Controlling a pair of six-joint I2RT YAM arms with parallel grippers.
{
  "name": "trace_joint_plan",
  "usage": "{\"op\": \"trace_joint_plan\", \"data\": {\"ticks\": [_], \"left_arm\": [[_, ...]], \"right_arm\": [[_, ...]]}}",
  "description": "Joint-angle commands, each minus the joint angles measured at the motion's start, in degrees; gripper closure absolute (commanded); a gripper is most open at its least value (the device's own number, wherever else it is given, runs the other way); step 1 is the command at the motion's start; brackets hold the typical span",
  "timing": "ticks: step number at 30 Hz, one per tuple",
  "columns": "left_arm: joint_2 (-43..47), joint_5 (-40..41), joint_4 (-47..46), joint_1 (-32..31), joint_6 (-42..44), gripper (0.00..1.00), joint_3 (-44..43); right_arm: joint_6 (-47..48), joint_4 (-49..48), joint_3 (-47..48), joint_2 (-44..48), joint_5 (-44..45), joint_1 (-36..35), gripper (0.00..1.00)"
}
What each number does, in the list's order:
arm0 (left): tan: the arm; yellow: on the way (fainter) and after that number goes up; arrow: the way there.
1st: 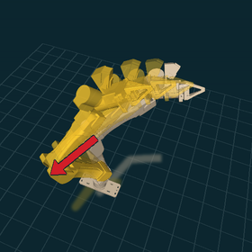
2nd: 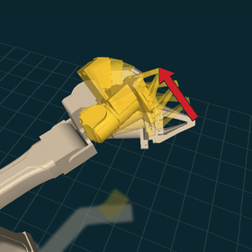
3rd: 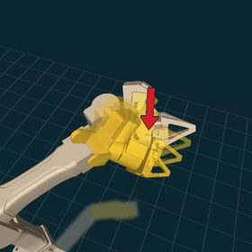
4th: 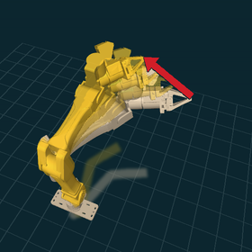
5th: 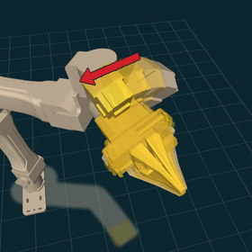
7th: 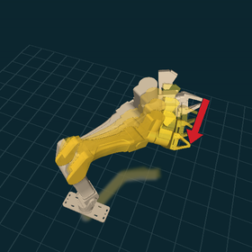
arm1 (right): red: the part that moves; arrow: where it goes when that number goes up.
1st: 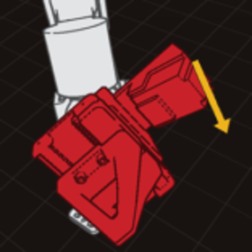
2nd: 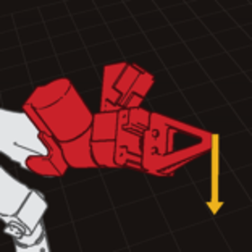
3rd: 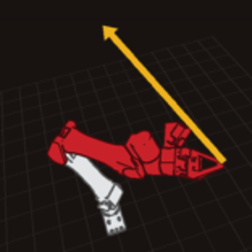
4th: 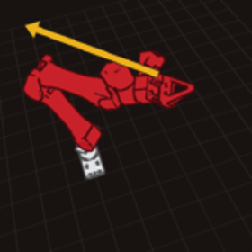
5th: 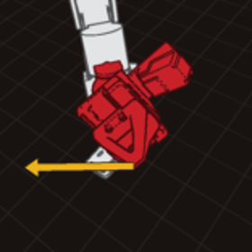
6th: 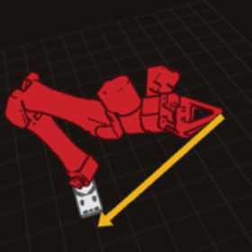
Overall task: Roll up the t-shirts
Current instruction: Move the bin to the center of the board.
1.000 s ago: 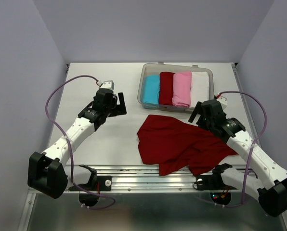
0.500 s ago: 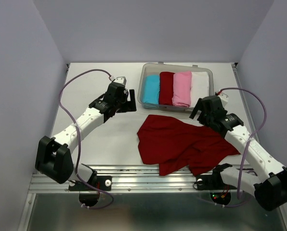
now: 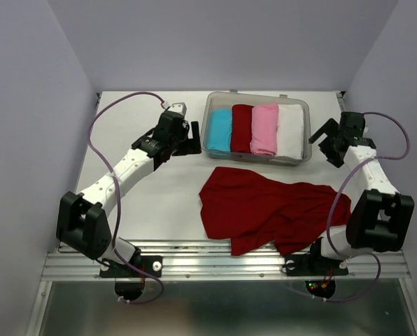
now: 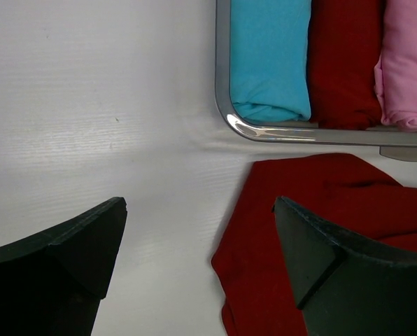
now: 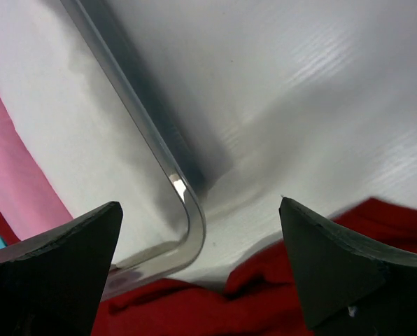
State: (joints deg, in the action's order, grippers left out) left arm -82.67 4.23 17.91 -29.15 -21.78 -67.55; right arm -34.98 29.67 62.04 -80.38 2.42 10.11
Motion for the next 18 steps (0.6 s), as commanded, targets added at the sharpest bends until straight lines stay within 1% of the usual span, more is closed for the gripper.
{"op": "trace_joint_plan", "data": {"ticks": [1,3,4,7,9,13,14,16,18], "left_arm": [[1.20,0.51,0.55,0.14,1.39,0.02,-0.74],[1.37,0.87,0.72,0.05,1.65,0.02,-0.57],[1.46,0.96,0.81,0.05,1.65,0.02,-0.48],[1.99,1.31,0.90,0.14,1.83,0.02,-0.30],[2.51,1.40,0.98,0.06,2.00,0.01,-0.13],[3.31,1.92,1.25,0.14,2.71,0.01,0.57],[3.48,2.18,1.25,0.06,2.80,0.01,0.75],[3.57,2.36,1.25,0.14,2.88,0.01,0.84],[3.66,2.54,1.25,0.05,2.80,0.01,1.01]], "right_arm": [[2.81,-6.11,4.66,-4.25,-8.91,0.44,0.00],[2.82,-9.44,4.93,-7.14,-11.37,1.13,0.00],[2.55,-13.37,3.89,-7.68,-13.99,1.14,0.00],[2.37,-20.24,2.56,-10.49,-18.74,1.67,0.00],[2.46,-22.37,3.08,-13.21,-20.77,1.67,0.00],[2.55,-28.34,3.53,-15.86,-30.70,1.67,0.00],[2.20,-31.83,3.44,-16.21,-32.28,1.67,0.00],[2.02,-32.92,5.10,-17.44,-36.75,0.97,0.00],[3.42,-31.70,7.64,-20.25,-38.27,-0.52,0.00]]}}
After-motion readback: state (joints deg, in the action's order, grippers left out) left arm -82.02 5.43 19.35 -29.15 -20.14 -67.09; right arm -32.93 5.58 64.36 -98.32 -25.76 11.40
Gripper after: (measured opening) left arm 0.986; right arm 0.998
